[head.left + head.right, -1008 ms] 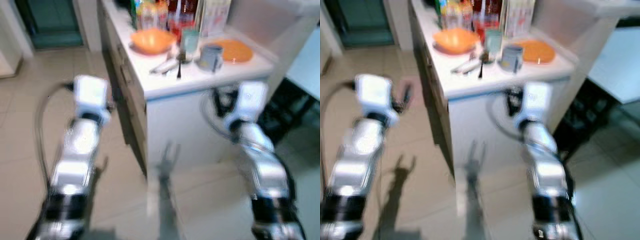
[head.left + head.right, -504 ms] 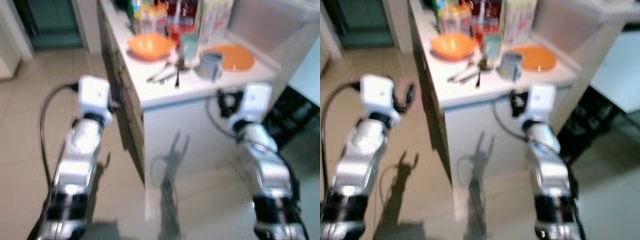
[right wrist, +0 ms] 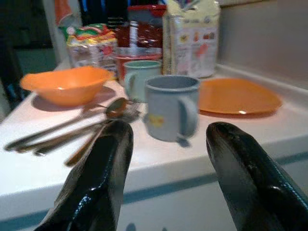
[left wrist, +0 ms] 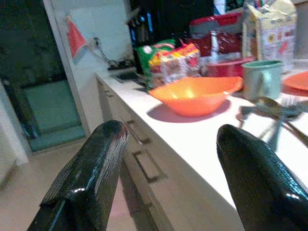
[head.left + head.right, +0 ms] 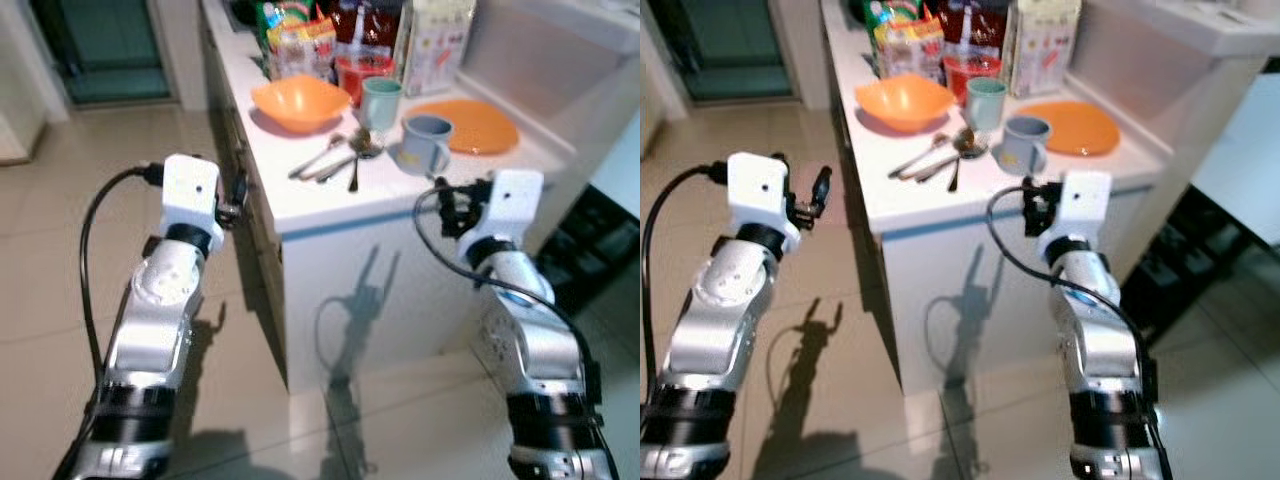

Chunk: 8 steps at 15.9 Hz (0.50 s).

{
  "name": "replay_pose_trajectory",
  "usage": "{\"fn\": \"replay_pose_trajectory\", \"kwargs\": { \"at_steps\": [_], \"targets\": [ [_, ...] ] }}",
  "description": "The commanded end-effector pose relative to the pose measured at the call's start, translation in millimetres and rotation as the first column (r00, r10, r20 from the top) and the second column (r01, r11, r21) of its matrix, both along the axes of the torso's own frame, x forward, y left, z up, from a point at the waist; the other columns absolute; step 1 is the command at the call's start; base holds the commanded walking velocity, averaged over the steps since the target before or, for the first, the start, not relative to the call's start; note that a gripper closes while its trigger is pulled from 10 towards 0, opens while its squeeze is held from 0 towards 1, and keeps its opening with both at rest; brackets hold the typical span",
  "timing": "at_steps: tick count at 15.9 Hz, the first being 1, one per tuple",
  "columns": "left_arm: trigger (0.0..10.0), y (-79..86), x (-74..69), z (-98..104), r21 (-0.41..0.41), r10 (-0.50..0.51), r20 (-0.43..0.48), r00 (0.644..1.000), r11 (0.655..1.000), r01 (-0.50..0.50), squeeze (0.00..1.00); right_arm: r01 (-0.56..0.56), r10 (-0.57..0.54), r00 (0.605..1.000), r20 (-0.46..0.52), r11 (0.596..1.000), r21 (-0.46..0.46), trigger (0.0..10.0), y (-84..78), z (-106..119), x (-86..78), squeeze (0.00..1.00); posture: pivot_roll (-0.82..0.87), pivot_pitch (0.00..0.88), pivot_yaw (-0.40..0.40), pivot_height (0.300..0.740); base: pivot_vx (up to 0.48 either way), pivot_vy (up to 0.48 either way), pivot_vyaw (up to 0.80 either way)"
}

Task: Setting the table

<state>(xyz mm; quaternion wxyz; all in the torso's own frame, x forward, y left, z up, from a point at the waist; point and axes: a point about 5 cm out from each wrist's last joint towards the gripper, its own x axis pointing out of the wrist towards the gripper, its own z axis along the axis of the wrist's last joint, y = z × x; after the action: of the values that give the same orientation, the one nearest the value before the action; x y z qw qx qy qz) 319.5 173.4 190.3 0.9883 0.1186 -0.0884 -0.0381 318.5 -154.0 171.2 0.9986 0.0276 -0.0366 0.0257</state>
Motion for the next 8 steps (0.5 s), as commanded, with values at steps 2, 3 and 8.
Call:
{"fn": "replay_pose_trajectory", "kwargs": {
  "at_steps": [2, 3, 8],
  "targets": [
    [10.0, 3.9, 1.9, 6.4, 0.011, 0.001, 0.017, 1.000, 1.000, -0.001, 0.00, -0.024, 0.024, 1.000, -0.020, 1.000, -0.001, 10.0, 6.5, -3.5, -2.3, 0.00, 0.07, 0.000, -0.025, 0.740, 0.354, 0.000, -0.55],
    [10.0, 4.2, 1.8, 6.2, 0.011, 0.001, 0.016, 1.000, 1.000, -0.002, 0.00, -0.025, 0.025, 0.999, -0.021, 1.000, -0.002, 10.0, 6.7, -3.9, -2.6, 0.00, 0.07, 0.000, -0.025, 0.740, 0.352, 0.000, -0.55],
    [10.0, 5.2, 2.0, 6.3, 0.014, 0.001, 0.016, 1.000, 1.000, -0.002, 0.00, -0.107, 0.106, 0.994, -0.022, 0.994, -0.020, 10.0, 15.1, -4.0, -4.6, 0.00, 0.07, 0.000, -0.027, 0.740, 0.353, 0.000, 0.00]
  ]
}}
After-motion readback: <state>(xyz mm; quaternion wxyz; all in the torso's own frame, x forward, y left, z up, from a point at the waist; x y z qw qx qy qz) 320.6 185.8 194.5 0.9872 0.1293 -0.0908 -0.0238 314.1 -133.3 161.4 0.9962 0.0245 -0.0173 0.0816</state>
